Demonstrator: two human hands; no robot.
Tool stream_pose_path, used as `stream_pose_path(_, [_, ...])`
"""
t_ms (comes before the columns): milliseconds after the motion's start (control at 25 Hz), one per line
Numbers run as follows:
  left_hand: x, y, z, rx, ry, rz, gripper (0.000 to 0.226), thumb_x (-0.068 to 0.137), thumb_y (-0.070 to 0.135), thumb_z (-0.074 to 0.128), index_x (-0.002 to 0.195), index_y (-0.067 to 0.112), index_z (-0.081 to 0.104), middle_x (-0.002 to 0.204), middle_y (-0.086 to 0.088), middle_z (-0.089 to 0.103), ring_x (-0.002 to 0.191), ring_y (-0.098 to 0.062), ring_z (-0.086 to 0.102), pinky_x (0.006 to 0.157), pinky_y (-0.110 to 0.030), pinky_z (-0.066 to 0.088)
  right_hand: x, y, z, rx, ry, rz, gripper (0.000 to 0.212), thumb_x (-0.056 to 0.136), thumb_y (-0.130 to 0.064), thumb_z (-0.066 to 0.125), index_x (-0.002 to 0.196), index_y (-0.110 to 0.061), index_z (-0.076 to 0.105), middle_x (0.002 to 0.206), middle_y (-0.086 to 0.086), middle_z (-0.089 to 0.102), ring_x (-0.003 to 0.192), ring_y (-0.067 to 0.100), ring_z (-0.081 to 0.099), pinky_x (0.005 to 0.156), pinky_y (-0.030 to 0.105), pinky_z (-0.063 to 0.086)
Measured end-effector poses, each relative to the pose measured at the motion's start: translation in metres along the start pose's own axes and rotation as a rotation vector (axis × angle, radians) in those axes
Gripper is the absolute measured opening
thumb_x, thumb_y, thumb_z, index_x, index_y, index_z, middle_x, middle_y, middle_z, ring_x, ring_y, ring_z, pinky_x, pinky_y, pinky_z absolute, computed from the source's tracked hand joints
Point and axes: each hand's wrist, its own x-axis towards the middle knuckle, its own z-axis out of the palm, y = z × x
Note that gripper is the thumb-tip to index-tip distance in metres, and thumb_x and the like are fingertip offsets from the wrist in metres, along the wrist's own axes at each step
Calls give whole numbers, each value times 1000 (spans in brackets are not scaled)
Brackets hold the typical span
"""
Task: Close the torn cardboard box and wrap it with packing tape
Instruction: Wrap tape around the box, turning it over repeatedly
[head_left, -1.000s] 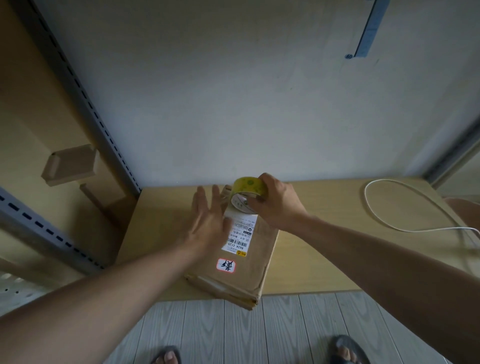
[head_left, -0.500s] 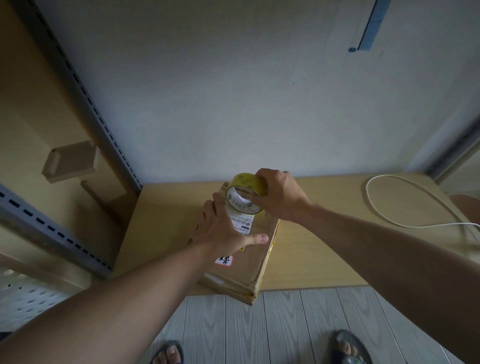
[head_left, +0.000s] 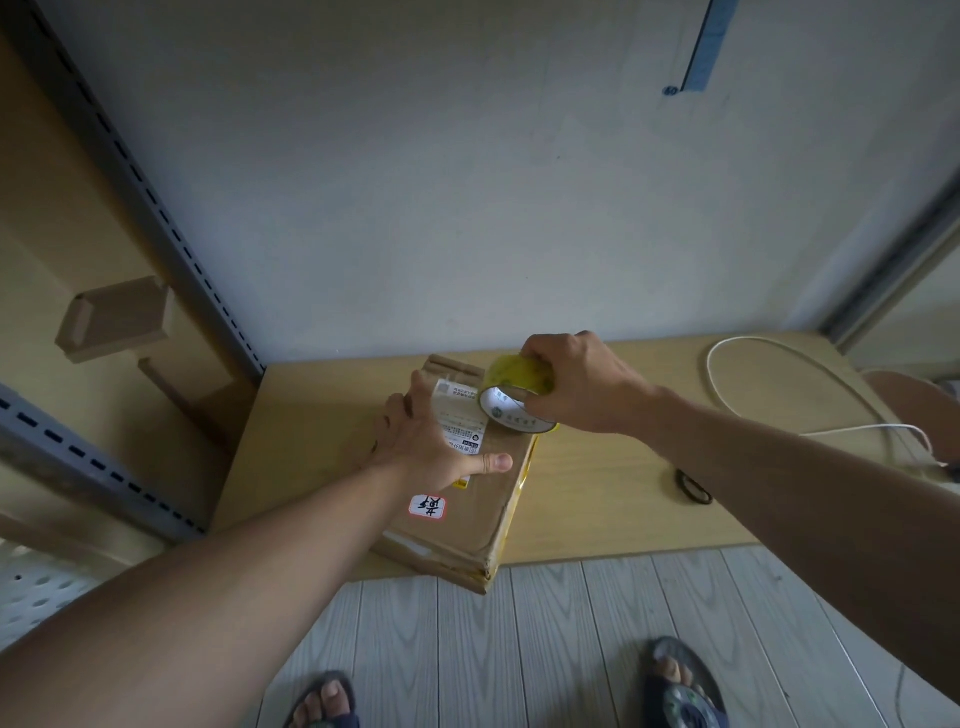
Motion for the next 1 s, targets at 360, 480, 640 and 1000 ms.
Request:
stream_pose_path(360, [6,-3,1,10,-38,31,154,46,89,73,156,34,-20,161,-10,6,150,-33,5,120,-55,20,-16,6,-16,-94,-95,3,19,72,-38,68,79,-31,53,74,-4,61,67,18,59,56,36,52])
stream_pose_path(480, [9,-1,-1,30,-54,-5,162,34,95,69,156,35,-19,164,-10,2,152,-34,5,119,-55,20,-31,21,-20,-185,-129,-12,25,73,-48,66,77,-27,54,68,-9,57,62,15,56,50,27,42])
stream_pose_path(640, [8,6,-3,-14,-46,-38,153,47,79,82,158,37,-15,165,-10,-6,154,-36,3,120,-53,21,-62,56,-23,-273,-171,93,26,78,-40,68,68,-26,48,64,-8,54,64,22,58,55,33,50])
stream_pose_path(1000, [4,7,-4,1,-108,-63,155,39,83,71,156,40,-22,165,-10,-27,154,-38,-12,124,-58,9,-79,69,-2,-223,-181,151,11,80,-29,67,78,-23,57,69,-3,59,68,25,61,56,34,49])
